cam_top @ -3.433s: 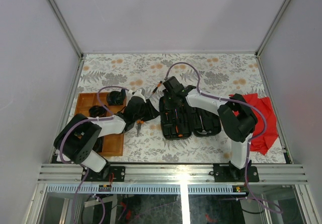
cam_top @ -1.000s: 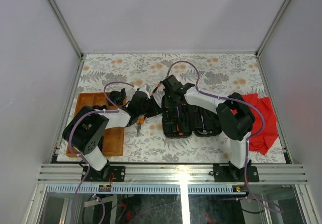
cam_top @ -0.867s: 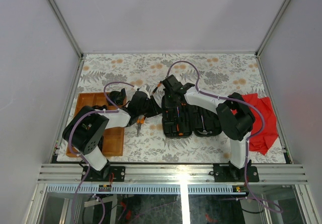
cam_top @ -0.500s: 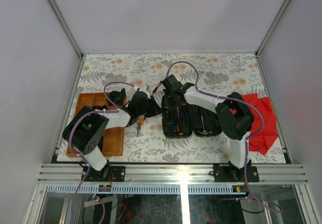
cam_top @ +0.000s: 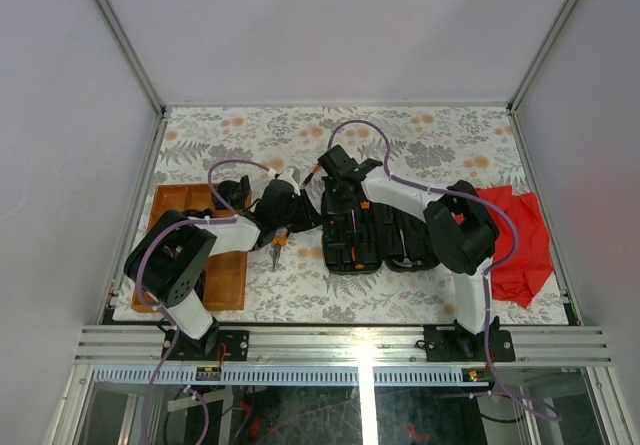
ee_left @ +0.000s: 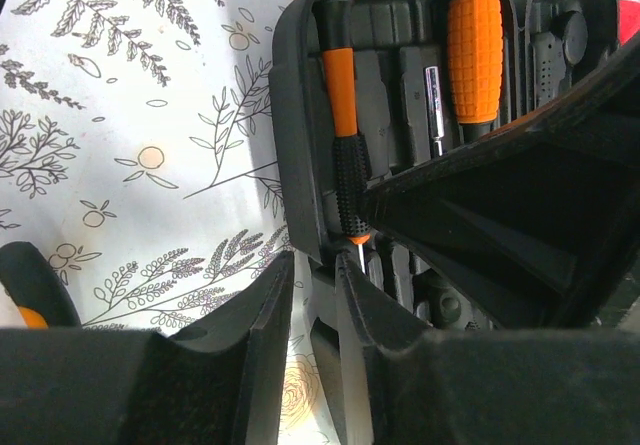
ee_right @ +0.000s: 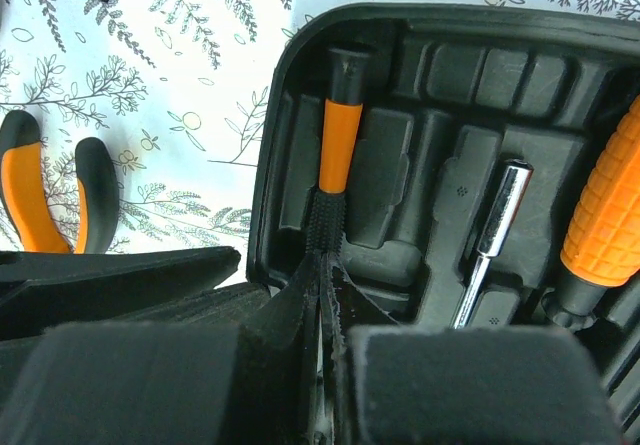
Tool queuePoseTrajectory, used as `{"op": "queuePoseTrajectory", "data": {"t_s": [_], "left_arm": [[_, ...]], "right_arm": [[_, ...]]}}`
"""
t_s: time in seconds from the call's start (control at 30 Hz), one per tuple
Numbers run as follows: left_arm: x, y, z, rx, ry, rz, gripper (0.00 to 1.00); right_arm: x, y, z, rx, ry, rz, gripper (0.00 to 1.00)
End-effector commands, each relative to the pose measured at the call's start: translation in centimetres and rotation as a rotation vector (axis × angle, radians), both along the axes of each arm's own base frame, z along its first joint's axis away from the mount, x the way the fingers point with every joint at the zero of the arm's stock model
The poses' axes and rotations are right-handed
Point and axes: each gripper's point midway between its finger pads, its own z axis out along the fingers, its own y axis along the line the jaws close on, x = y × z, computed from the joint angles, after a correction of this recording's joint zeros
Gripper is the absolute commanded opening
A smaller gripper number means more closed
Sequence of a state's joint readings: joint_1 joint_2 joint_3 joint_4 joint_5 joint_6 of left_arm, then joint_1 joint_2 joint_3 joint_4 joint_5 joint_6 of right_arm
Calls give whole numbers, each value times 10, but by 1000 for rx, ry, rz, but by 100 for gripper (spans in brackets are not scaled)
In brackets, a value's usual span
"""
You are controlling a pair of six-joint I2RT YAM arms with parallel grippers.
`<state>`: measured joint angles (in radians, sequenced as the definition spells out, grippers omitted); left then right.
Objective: Sort the tools into containers
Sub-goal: Place the screwdriver in the storage box.
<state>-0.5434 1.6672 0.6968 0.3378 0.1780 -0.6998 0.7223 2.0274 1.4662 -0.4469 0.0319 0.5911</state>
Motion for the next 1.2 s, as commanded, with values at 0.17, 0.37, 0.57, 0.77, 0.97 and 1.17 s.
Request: {"op": "queuePoseTrajectory", "data": {"t_s": [0.17, 0.37, 0.57, 0.77, 0.97, 1.17], "left_arm": [[-5, -8, -8, 49, 5, -63, 16], [-6, -10, -7, 55, 1, -69, 15], [-6, -12, -7, 52, 5, -75, 13], [-5, -6, -4, 72, -8, -50, 13], [-6, 5, 0, 104, -30, -16, 14], [-14, 23, 11, 113, -70, 39, 19]], "right_arm": [[-58, -47, -98, -258, 301, 63, 0], [-73, -60, -116, -316, 374, 76, 0], [-77, -69, -116, -352, 388, 75, 0], [-40, -41, -50, -212, 177, 64, 6], [9, 4, 78, 55, -142, 89, 28], [8, -20, 123, 89, -335, 53, 35]]}}
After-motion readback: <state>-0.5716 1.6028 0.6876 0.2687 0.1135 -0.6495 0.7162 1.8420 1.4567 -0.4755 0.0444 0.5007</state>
